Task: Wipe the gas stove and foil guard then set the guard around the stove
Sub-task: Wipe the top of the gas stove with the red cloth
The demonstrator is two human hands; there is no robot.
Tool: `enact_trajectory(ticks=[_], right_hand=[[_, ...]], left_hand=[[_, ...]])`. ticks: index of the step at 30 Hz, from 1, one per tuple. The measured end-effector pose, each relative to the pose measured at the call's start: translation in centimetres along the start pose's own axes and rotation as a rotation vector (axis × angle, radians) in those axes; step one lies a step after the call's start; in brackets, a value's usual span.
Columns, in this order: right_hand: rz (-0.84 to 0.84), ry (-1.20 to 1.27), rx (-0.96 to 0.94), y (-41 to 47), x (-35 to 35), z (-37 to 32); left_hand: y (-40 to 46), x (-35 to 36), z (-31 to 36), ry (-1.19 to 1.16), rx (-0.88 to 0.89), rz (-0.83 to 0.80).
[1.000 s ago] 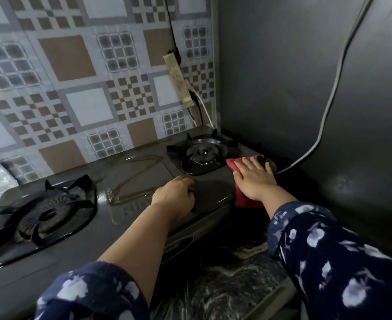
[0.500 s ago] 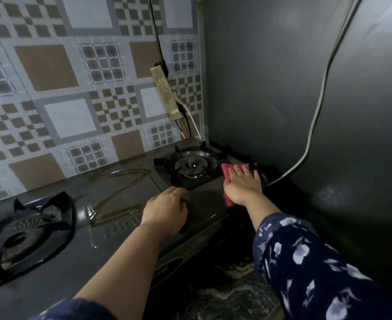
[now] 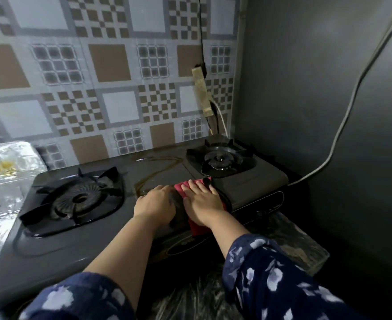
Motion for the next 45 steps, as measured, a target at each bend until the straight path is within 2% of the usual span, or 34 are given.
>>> enact_trajectory(ticks=[4,6,10,14,20,24,34,39,41,45], right_hand=[[0.027,-0.071,-0.095,-0.8,-0.1,0.1],[0.053,-0.151,-0.073,-1.4,0.3,0.5],[-0.008,-0.106,-0.047,-0.1,0.6,-0.7],[-0.066,-0.089,-0.001,3.1,0.5,-1.6],[-0.067,-0.083,0.033,6.6,0.4,-1.7],[-0.066,-0.088,0.001,9.5,0.3,-1.5],[-0.105,-0.064,-0.124,20.5,0.6,-0.3],[-0.111,-0.077,-0.13,24.6,0.0,-0.4],[-0.166,-0.071,-0.183,29.2,0.1,0.3],[-0.254,-0.093,-0.213,29.6,-0.9,0.6]], left_hand=[[-0.2,-0.8,-2.4,0.015,-0.04,-0.017],[0.1,-1.0,-3.2,0.016,-0.038,-0.016],[1.6,-1.2,-4.3,-0.021,-0.019,0.014],[3.3,-1.4,-4.9,-0.047,0.014,0.045],[4.9,-1.8,-6.3,-0.031,0.019,0.063],[6.8,-2.2,-6.9,0.004,0.031,0.112],[13.9,-2.4,-7.5,0.023,-0.078,0.06],[15.3,-3.0,-7.9,0.007,-0.061,0.131],[17.8,-2.3,-8.0,0.001,-0.124,0.166],[17.5,-2.6,-8.0,0.028,-0.093,0.178]])
Point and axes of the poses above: each hand's wrist, its own y-axis towards the middle knuckle, its own x-axis out of the palm, z = x × y, the point moved 1 cm from there along y, towards the middle knuckle, and after that the axes turned 4 degrees about -x, right-handed, at the moved point
